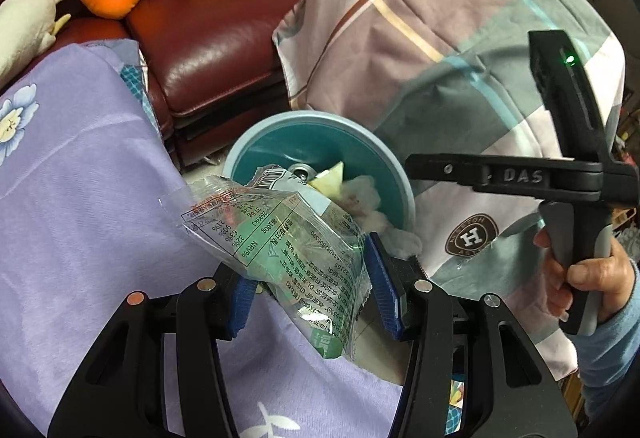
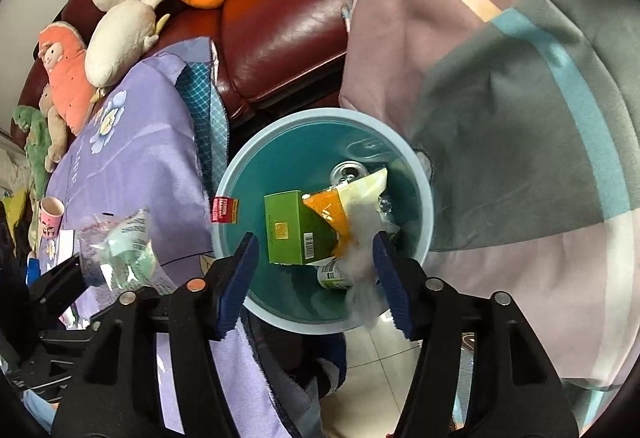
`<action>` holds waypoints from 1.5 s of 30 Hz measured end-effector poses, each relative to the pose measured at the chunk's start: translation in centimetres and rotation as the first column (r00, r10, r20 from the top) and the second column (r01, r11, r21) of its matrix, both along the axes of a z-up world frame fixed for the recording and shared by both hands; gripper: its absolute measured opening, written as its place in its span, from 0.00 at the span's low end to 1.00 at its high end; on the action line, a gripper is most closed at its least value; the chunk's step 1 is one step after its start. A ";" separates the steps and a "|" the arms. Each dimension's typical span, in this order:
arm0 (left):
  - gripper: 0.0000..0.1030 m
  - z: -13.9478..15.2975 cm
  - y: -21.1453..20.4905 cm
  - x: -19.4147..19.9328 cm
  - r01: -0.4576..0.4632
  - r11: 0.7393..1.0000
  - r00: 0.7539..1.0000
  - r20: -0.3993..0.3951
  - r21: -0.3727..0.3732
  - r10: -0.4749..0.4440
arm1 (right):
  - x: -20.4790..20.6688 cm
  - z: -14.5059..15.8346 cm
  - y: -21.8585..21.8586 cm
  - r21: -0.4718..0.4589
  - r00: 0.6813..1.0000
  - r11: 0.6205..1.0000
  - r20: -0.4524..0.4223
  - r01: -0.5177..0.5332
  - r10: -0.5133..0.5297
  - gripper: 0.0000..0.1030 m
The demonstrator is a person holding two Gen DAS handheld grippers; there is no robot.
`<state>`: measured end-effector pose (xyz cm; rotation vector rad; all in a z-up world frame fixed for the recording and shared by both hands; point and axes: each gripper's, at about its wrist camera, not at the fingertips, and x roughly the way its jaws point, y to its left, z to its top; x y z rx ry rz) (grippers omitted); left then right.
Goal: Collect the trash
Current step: 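Open the right gripper over the wastebasket while the left drops its green-print bag in, then move both grippers back over the table toward the blue wrapper and tissue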
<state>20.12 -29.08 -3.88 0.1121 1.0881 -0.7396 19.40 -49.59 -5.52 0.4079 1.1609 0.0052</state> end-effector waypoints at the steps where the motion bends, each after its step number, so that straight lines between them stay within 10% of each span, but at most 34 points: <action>1: 0.51 -0.2 -0.2 0.1 0.003 1.000 1.000 -0.003 0.004 -0.003 | 0.0 0.1 -0.1 -0.006 1.000 1.000 0.004 0.005 -0.005 0.65; 20: 0.52 -2.2 -3.6 1.2 0.050 0.998 0.998 -0.028 0.025 -0.049 | 0.4 1.3 -2.1 -0.062 0.998 0.996 0.006 0.067 -0.066 0.80; 28: 0.78 -2.2 -5.0 1.3 0.045 0.998 0.999 -0.008 0.035 -0.045 | 0.6 1.2 -2.7 -0.072 0.997 0.994 -0.009 0.081 -0.082 0.80; 45: 0.88 -1.4 0.6 0.9 -0.058 0.998 0.998 -0.035 -0.005 0.058 | 0.9 1.5 0.8 -0.104 0.998 0.994 -0.063 0.019 -0.025 0.84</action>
